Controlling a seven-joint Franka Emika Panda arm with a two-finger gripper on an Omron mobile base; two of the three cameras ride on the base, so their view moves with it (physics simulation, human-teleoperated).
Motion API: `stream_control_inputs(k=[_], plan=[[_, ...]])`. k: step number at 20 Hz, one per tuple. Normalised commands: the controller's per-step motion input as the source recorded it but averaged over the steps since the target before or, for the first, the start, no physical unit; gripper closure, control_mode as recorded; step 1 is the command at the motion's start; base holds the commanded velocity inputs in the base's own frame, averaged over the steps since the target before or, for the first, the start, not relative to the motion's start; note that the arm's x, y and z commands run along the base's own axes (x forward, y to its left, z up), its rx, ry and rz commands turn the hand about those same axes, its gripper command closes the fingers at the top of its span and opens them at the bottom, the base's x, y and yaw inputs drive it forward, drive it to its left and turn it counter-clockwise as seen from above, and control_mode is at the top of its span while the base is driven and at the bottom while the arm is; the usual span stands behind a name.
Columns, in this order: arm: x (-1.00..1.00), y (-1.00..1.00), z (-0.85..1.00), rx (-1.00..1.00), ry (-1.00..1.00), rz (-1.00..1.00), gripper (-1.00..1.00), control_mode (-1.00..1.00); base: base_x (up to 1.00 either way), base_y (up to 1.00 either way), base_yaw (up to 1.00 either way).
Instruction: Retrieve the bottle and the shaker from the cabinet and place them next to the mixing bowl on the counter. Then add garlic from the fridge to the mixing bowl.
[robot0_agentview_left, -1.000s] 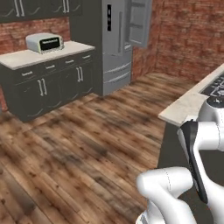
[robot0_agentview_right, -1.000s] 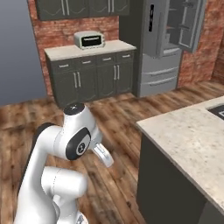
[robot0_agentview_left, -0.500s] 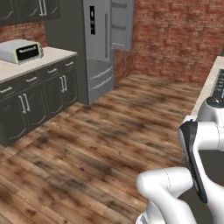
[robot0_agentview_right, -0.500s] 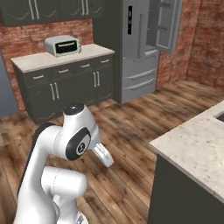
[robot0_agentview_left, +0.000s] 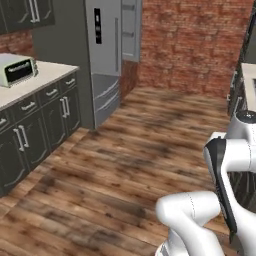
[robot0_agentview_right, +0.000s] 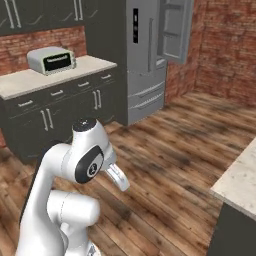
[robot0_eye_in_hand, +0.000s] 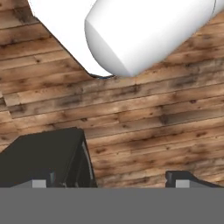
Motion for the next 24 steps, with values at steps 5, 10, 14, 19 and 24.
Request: stream_control_inputs(k=[5, 10, 14, 19, 24], plan=[[0.00, 0.00, 0.00, 0.00, 0.00, 0.00, -1.00, 1.00, 1.00, 0.87, -0.34], [0.00, 0.00, 0.00, 0.00, 0.00, 0.00, -1.00, 1.00, 1.00, 0.68, -0.36], [0.00, 0.00, 0.00, 0.00, 0.00, 0.00, -1.00, 1.00, 1.00, 0.41, -0.27], [0.00, 0.00, 0.00, 0.00, 0.00, 0.00, -1.00, 1.00, 1.00, -0.08, -0.04], [0.00, 0.00, 0.00, 0.00, 0.00, 0.00, -1.00, 1.00, 1.00, -0.58, 0.19]])
